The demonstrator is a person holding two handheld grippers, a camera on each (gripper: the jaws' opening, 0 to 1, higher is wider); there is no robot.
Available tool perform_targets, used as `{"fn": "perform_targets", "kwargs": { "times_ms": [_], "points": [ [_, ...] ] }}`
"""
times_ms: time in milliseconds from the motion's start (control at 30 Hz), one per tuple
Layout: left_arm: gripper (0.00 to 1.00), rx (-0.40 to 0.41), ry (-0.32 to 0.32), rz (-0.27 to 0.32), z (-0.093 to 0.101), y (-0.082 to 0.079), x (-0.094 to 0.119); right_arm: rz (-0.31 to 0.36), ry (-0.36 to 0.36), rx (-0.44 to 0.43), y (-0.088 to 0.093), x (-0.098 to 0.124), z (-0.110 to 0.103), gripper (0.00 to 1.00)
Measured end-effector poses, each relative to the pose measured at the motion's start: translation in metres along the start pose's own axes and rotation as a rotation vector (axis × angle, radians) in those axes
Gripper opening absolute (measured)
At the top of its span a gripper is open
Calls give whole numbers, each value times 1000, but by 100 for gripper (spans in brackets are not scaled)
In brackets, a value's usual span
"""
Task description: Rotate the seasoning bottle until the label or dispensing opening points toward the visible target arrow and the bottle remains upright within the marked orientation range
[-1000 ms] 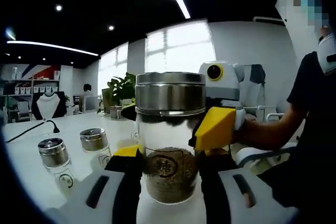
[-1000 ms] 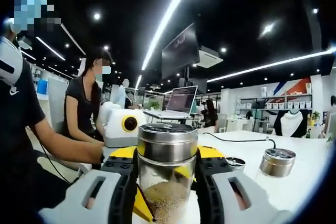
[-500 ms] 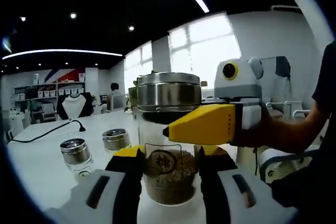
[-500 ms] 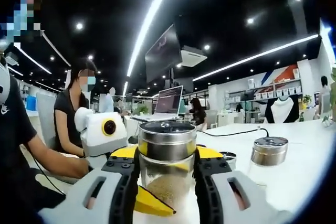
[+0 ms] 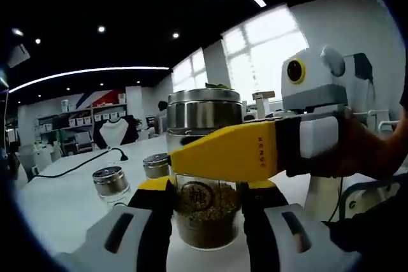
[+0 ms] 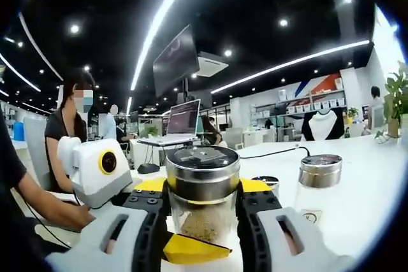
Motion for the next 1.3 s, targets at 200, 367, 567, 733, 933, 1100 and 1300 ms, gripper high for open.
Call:
{"fn": "perform_targets", "kwargs": {
  "times_ms": [200, 367, 567, 733, 933, 1100, 1300],
  "points": [
    [44, -12, 76, 46, 2, -8, 1, 8, -9, 12, -7, 6, 2, 39],
    [43, 34, 235, 80, 8, -19, 8, 20, -98, -13, -15, 12, 0, 39],
    [42, 90, 383, 110, 16, -27, 18, 33, -233, -16, -23, 21, -11, 39],
    [43, 161, 490, 129, 24, -31, 24, 58, -349, -39, -27, 29, -23, 39],
    [42, 187, 464, 110, 29, -28, 22, 49, -355, -67, -23, 28, -22, 39],
    [42, 182, 345, 86, 23, -31, 17, 42, -279, -66, -27, 25, -14, 39],
    [42, 121, 225, 60, 13, -27, 14, 46, -160, -79, -25, 19, -7, 38]
  ]
}}
Point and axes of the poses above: the point that each gripper's makers call its tool centre point, and the gripper's own axes: x roughly backward along the fingers, z roughly to its right, y roughly out of its underside, the point moved 2 cm from there along x, roughly backward along the fingers, and after that the axes turned 1 degree about -z, right-handed, at the moved point
